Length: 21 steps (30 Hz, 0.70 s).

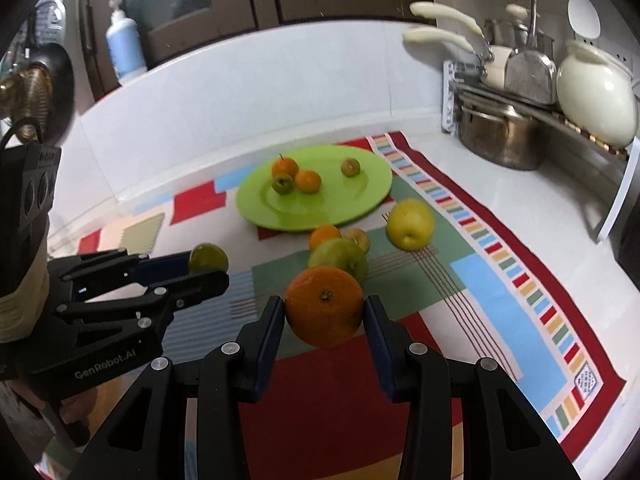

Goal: Organize fruits
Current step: 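Lift the green fruit with the left tool while the right tool carries the large orange toward the plate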

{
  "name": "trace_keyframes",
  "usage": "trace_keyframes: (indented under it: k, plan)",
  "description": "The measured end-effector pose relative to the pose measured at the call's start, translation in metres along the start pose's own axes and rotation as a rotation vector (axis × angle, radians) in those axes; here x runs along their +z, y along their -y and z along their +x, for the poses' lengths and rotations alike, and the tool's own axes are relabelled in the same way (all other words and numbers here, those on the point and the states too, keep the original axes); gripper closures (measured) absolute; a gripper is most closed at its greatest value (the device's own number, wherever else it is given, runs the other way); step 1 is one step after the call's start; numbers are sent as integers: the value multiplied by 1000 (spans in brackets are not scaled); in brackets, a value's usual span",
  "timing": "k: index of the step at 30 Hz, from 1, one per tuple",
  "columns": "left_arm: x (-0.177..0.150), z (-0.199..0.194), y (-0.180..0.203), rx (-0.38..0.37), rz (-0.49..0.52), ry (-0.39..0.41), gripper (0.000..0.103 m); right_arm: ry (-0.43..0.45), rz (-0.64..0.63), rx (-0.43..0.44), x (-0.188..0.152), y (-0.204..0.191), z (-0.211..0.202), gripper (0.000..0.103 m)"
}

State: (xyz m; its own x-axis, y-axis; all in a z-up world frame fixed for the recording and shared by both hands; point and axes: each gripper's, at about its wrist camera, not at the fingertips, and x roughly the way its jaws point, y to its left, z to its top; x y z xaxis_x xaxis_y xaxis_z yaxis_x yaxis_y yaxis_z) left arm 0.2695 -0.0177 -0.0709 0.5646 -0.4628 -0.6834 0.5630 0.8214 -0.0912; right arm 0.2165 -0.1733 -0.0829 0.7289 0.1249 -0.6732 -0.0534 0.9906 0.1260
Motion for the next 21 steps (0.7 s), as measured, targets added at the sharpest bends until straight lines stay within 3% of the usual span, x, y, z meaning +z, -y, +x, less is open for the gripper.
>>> trace_keyframes:
  k: [10, 21]
  plan:
    - [1, -31, 9, 57, -70, 61, 75, 62, -50, 61, 16, -4, -28, 61]
    - [20, -64, 20, 136, -76, 168, 75, 130, -107, 111, 37, -4, -51, 61]
